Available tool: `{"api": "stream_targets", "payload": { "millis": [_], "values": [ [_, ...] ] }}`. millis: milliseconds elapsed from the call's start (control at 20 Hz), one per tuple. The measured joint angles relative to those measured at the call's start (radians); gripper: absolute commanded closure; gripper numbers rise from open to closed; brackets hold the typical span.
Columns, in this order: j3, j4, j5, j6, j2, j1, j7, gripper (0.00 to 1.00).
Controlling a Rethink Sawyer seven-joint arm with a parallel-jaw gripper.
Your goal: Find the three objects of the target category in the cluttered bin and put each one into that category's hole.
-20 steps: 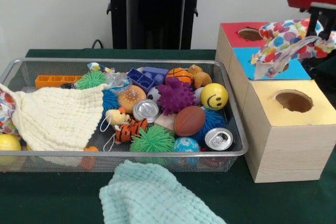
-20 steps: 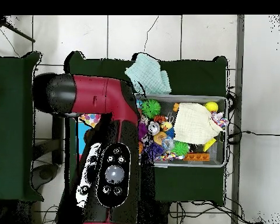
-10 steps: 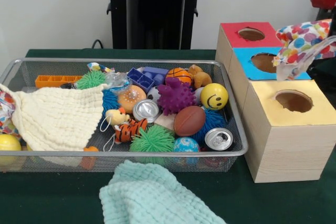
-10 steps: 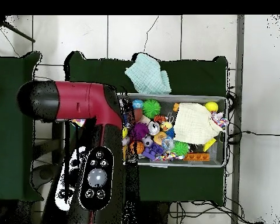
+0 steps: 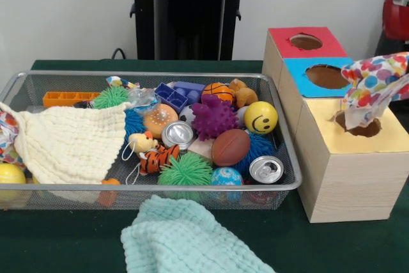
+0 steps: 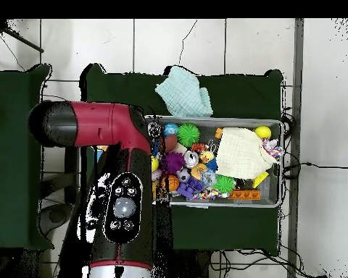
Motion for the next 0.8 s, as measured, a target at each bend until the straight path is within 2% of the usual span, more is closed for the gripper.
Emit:
{"api": "stream_targets", "payload": {
  "millis": [400,800],
  "values": [
    [0.041,0.001,-0.005,-0.062,0.035,-0.044,0.0,1.0],
    [0.056,0.03,-0.009,-0.068,0.042,-0.068,0.0,1.0]
  ]
}}
